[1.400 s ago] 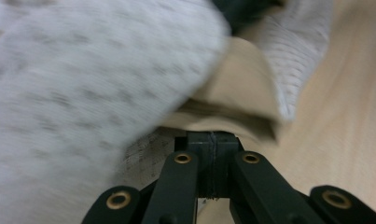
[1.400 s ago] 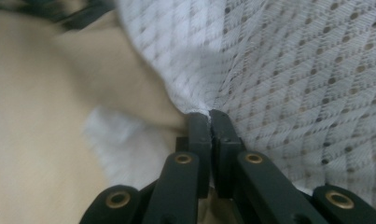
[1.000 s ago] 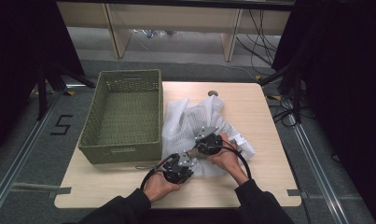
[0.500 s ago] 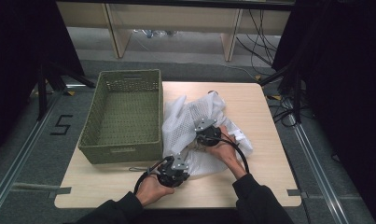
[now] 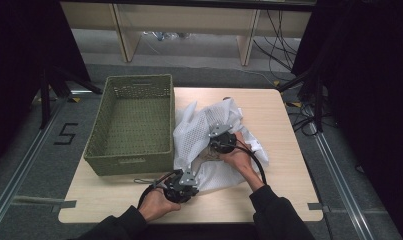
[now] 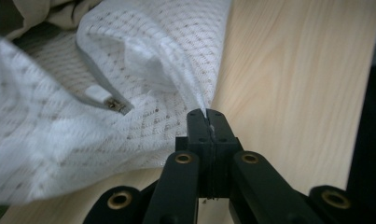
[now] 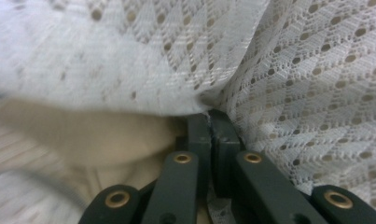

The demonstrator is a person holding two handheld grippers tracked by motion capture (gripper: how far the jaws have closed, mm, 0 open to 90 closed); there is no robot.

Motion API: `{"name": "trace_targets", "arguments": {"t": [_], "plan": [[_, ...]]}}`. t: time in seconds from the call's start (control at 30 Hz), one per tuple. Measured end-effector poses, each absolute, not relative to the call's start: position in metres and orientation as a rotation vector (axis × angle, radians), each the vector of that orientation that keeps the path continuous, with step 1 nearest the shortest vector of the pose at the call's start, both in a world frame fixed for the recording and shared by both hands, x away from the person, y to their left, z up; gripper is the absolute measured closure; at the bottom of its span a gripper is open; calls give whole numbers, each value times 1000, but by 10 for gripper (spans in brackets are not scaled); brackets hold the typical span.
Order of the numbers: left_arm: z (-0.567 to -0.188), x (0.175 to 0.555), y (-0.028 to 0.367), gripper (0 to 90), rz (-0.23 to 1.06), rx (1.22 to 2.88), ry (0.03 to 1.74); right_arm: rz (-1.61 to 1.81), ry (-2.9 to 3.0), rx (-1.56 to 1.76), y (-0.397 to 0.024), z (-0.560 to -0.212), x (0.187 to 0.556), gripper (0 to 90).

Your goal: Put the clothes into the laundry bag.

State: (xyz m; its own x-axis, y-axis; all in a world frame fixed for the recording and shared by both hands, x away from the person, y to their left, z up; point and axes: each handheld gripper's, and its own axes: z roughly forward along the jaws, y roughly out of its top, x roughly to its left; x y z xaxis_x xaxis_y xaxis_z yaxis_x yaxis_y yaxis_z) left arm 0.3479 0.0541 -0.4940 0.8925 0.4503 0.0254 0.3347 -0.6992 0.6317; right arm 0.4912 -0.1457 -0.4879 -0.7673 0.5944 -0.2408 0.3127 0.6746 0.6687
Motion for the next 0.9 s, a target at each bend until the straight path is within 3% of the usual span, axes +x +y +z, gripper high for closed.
{"name": "trace_targets", "arguments": {"t": [0.17,0.37,0.47,0.63,0.87,0.9], "plan": [[-492,353,80,894,221,2407,676,919,2502,666,-164,-465,475,896],[-487,354,92,865,270,2439,688,984,2480,631,-184,-442,456,896],[-478,352,89,650,261,2363,706,1019,2485,623,-191,-430,449,896],[-459,358,48,566,256,2190,688,1031,2466,619,-194,-421,443,896],[-480,396,3,575,321,2207,760,1034,2465,623,-197,-419,438,896],[-487,409,-6,581,388,2226,799,1036,2465,613,-199,-419,438,896]]}}
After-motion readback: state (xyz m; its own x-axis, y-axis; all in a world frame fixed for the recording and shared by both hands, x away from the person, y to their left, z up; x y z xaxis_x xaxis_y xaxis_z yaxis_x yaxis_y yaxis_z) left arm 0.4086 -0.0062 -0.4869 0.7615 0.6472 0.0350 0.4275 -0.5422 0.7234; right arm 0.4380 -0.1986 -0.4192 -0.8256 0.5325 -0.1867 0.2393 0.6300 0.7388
